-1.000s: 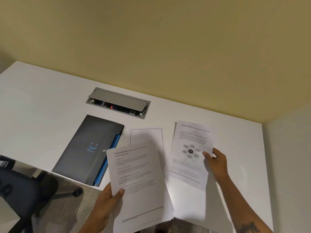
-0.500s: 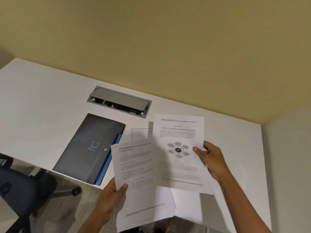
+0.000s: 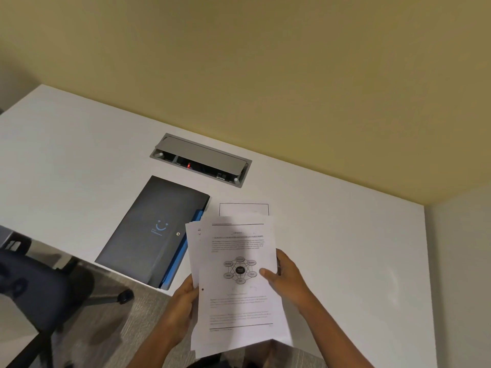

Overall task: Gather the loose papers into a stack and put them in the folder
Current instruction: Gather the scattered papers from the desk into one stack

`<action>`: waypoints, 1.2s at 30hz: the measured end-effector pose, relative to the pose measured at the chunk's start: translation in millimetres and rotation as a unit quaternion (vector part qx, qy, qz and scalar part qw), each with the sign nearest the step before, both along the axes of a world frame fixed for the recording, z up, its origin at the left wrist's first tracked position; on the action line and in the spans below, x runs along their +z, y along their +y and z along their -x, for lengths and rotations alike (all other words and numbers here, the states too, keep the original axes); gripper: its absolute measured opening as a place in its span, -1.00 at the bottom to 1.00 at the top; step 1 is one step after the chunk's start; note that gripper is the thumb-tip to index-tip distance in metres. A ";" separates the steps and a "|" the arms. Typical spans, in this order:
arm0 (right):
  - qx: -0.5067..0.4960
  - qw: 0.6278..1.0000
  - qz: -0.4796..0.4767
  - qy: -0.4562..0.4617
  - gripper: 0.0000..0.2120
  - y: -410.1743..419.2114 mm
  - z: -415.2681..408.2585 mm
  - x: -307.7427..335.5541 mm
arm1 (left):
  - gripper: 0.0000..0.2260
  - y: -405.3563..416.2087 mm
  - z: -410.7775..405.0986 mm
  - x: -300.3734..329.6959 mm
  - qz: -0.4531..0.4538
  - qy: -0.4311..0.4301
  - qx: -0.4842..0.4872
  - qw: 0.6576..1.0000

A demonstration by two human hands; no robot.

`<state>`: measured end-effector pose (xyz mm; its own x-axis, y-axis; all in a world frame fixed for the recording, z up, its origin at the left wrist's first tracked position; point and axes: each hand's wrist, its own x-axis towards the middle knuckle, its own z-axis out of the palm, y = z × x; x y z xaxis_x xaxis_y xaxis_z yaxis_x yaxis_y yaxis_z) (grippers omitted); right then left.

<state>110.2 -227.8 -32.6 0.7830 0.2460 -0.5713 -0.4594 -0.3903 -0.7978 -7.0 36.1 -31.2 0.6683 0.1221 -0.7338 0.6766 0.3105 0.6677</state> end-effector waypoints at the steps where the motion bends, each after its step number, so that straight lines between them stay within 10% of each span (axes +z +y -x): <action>1: 0.004 1.000 0.000 0.002 -0.49 3.3 2.0 -2.9 | -0.77 1.4 0.5 -0.7 0.000 0.008 0.005 1.000; 7: 0.012 1.000 -0.006 0.021 -0.29 29.2 14.3 -15.7 | -0.49 13.5 2.0 -9.4 0.085 0.063 0.048 0.993; 10: 0.031 0.999 -0.021 0.025 -0.29 41.0 16.3 -19.1 | -0.68 14.9 4.3 -13.4 0.030 0.060 0.034 0.997; 16: -0.009 0.998 0.044 -0.037 -0.86 62.0 -24.6 -6.1 | -0.72 22.7 16.4 -25.6 -0.101 0.041 0.006 0.994; 27: 0.362 0.830 0.406 -0.123 0.34 56.7 -151.6 1.5 | -0.69 60.8 36.3 -35.2 -0.108 0.010 0.047 0.993; 36: 0.305 0.857 0.362 -0.205 0.62 45.6 -111.1 -8.1 | -0.69 72.8 34.6 -26.8 -0.097 -0.008 0.054 0.994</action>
